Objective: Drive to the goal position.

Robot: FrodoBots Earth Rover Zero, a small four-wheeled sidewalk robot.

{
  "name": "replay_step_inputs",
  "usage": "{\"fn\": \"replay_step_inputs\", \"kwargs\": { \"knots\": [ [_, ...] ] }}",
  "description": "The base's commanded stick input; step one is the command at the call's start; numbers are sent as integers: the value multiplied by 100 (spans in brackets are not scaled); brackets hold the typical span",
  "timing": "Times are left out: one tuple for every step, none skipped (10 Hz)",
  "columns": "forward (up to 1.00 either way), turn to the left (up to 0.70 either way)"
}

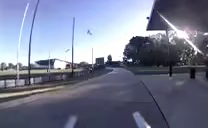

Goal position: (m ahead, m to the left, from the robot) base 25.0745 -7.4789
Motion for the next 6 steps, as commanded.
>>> {"fn": "replay_step_inputs", "kwargs": {
  "knots": [
    [97, 0],
    [100, -35],
    [100, -40],
    [100, -40],
    [100, -40],
    [100, -40]
  ]
}}
